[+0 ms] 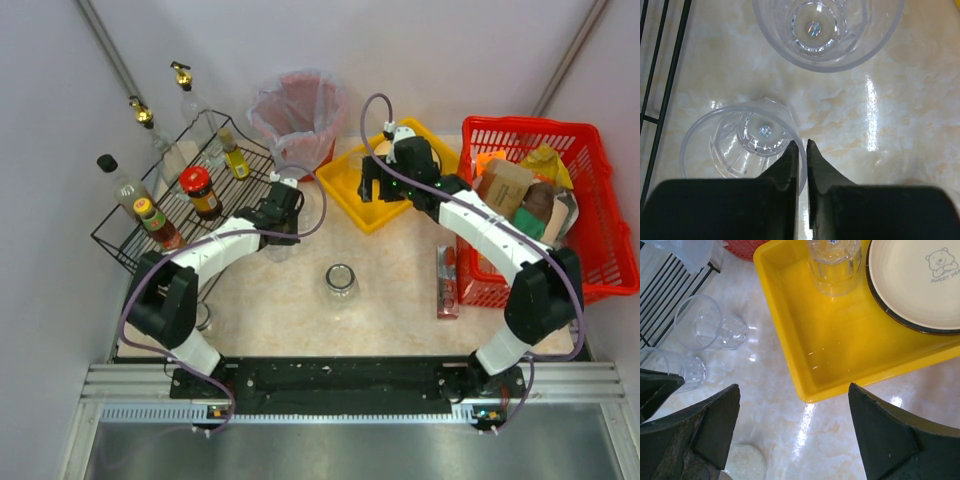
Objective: Clear the kitchen counter
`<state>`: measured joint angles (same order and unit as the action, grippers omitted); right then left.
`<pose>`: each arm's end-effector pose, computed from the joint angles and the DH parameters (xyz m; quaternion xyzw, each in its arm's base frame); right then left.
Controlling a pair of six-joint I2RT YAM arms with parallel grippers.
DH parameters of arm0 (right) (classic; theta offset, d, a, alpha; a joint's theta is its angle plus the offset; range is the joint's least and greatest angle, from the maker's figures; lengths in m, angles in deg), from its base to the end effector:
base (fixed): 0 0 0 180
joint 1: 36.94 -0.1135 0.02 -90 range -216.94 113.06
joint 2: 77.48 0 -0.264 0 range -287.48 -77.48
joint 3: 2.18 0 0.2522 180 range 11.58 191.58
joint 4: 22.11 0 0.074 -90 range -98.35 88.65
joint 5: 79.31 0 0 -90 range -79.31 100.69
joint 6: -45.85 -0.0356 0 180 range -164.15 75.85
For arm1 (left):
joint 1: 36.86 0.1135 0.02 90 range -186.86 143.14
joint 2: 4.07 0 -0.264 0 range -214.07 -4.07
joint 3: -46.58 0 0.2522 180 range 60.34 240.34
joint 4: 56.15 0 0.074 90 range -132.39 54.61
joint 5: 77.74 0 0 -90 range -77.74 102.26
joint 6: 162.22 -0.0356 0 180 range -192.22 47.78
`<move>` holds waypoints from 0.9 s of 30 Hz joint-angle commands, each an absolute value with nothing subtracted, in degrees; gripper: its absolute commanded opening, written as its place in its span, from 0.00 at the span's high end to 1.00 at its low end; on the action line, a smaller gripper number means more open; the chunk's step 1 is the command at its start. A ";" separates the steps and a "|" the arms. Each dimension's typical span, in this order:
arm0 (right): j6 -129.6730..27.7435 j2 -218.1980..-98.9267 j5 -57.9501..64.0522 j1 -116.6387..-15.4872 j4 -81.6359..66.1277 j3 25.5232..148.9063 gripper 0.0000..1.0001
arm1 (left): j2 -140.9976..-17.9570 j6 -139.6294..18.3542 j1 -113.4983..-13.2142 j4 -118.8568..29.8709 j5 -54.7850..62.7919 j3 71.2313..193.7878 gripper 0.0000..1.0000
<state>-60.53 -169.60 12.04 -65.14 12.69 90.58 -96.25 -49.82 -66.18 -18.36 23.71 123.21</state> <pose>0.3288 0.1753 0.3186 -0.0855 0.8794 0.1680 0.4372 0.2982 -0.1594 0.2223 0.0257 0.9447 -0.0513 0.3229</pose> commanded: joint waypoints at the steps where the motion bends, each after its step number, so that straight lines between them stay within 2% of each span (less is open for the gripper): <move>1: -62.17 -165.46 11.04 -64.62 12.22 90.16 0.14 | -96.09 -49.36 -66.12 -19.01 24.74 125.99 1.00; 7: -63.92 -164.93 7.27 -64.62 12.57 91.56 0.11 | -93.20 -51.30 -66.21 -19.28 21.42 128.27 1.00; 9: -64.63 -164.50 5.43 -64.62 12.83 92.35 0.01 | -91.44 -51.56 -66.47 -18.66 19.83 130.12 1.00; 20: -66.29 -162.39 -5.65 -64.62 11.08 97.54 0.01 | -75.72 -55.78 -67.79 -37.72 8.41 126.43 1.00; 23: -72.77 -161.07 -4.08 -64.53 8.36 97.27 0.01 | -73.77 -54.82 -67.88 -41.94 4.19 126.96 1.00; 27: -82.01 -161.59 -10.39 -63.74 -0.07 97.45 0.01 | -73.86 -51.84 -67.71 -44.15 1.11 132.40 1.00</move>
<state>-72.12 -163.50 -4.49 -64.86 10.02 94.54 -74.68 -54.04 -67.71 -35.91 6.48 126.77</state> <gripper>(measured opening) 0.987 0.031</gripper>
